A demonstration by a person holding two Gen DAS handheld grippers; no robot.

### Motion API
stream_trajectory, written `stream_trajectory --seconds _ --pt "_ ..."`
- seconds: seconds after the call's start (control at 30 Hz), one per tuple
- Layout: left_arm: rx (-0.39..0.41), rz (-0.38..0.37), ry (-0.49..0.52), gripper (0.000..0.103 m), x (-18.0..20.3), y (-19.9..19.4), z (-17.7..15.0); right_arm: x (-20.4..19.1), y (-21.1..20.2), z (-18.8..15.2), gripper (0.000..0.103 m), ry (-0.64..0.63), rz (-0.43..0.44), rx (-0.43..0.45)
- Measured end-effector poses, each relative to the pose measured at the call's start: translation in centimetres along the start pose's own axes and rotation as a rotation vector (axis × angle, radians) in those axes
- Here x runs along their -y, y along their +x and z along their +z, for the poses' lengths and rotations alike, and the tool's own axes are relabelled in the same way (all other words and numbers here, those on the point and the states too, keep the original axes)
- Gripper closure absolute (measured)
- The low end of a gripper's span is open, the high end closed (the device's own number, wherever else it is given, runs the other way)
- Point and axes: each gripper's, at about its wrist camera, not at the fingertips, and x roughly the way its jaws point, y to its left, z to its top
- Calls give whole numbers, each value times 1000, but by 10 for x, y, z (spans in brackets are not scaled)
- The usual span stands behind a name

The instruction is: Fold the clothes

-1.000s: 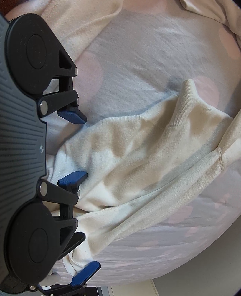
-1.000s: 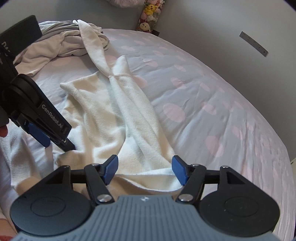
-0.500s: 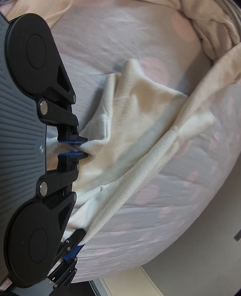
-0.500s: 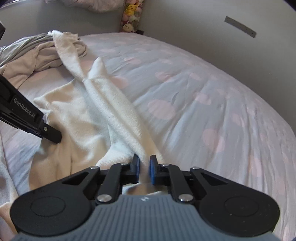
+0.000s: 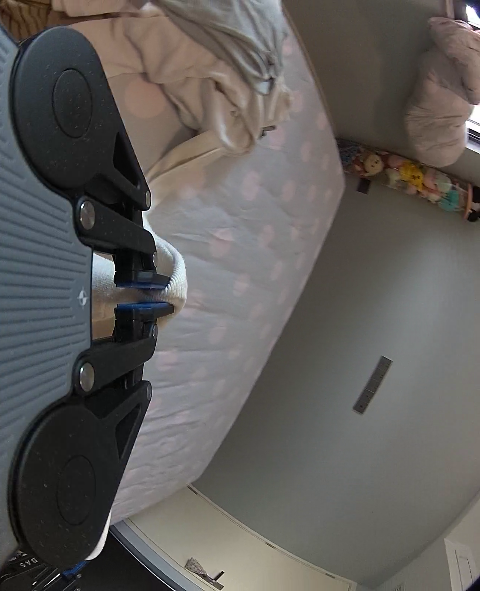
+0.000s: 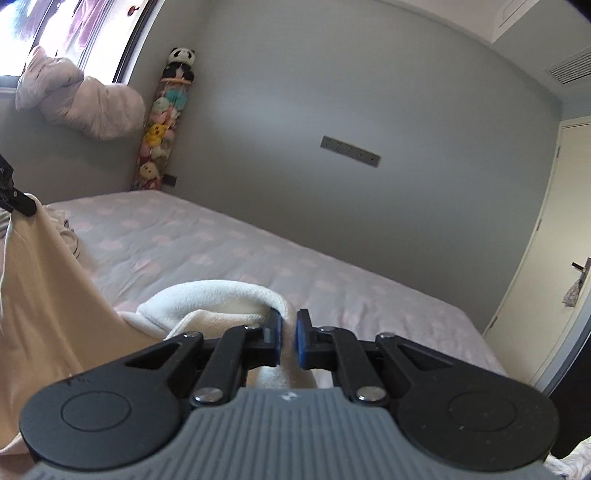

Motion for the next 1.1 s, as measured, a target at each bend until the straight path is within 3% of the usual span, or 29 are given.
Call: stream_trajectory --seconds 0.07,0.17,0.27,0.37,0.5,0.63,0.7,0.8,0.87,0.9,1.03,1.1 --pt "47 -10 28 98 10 -15 13 11 -20 4 94 6 -34 12" --pt "45 11 69 98 18 -21 19 26 -44 4 94 8 -84 3" --pt "-15 73 106 98 10 -11 8 44 -46 -19 94 32 -98 -112" --pt "-172 107 74 98 -14 13 -18 59 -43 -49 94 60 -94 -250" --pt "-391 147 91 98 -31 46 -66 53 -29 -97 94 61 3 -467" --pt "-535 184 160 98 -34 63 -110 37 -25 -116 92 23 95 -561" --pt "-571 199 201 97 -34 68 -122 29 -21 -113 90 0 127 -574" --pt "-626 203 218 97 -40 72 -130 23 -27 -104 80 -45 140 -544" --pt "-660 202 220 96 -44 75 -132 22 -31 -91 62 -79 150 -506" --pt "-674 198 216 96 -46 78 -132 19 -30 -85 59 -96 166 -493" --pt "-706 185 199 95 -52 86 -129 -12 5 -74 50 -160 301 -484" --pt "-715 182 198 95 -51 91 -128 -28 22 -68 50 -193 369 -479"
